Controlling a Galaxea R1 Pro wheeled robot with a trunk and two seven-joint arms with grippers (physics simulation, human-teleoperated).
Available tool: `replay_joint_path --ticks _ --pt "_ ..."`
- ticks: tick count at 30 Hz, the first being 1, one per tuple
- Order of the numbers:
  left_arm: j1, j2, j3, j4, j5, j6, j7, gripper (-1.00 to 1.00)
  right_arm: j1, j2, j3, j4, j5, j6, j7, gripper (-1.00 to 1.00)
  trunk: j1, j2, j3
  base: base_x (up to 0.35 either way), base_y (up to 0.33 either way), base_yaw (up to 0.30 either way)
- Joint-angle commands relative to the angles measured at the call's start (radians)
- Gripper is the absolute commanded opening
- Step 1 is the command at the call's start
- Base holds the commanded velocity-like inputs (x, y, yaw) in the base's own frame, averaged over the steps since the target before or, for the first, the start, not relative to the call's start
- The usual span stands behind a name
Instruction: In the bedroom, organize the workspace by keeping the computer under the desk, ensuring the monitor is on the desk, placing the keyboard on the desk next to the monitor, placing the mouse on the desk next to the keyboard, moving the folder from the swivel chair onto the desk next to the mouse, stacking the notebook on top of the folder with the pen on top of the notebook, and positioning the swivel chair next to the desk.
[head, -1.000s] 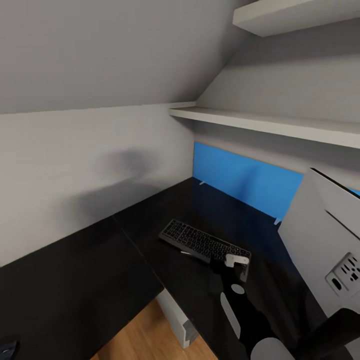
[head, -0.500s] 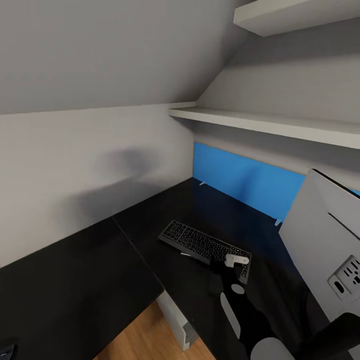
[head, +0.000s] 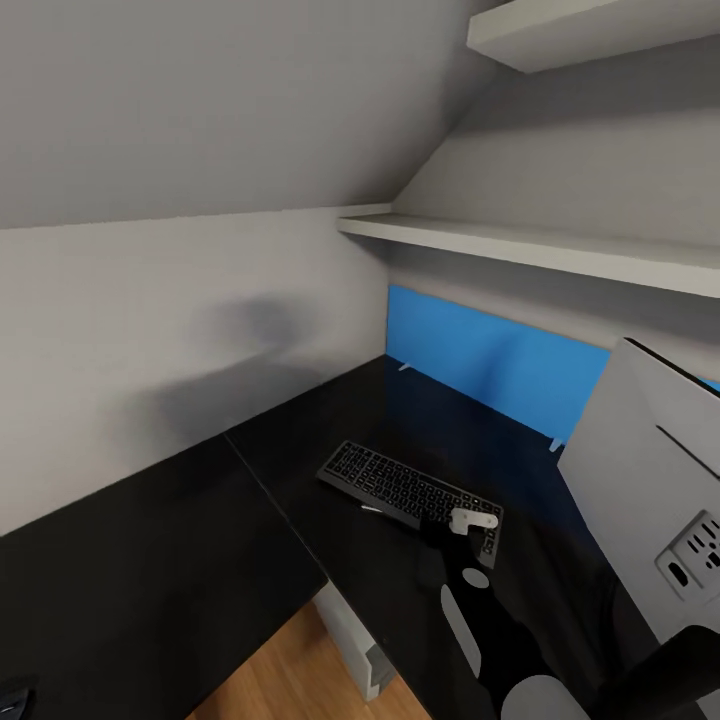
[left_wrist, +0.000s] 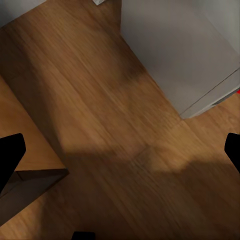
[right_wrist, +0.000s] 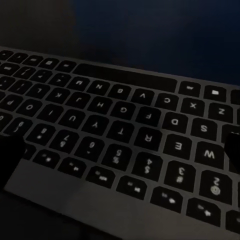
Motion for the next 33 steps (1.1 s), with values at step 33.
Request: replay_joint_path --ticks 33 --pt "-0.001 0.0 -0.004 0.002 0.004 -0.003 0.004 1.0 0.0 0.001 0.003 0.001 -0.004 -0.005 -0.004 1.0 0.0 -0.001 -0.001 0.031 -0.038 0.0"
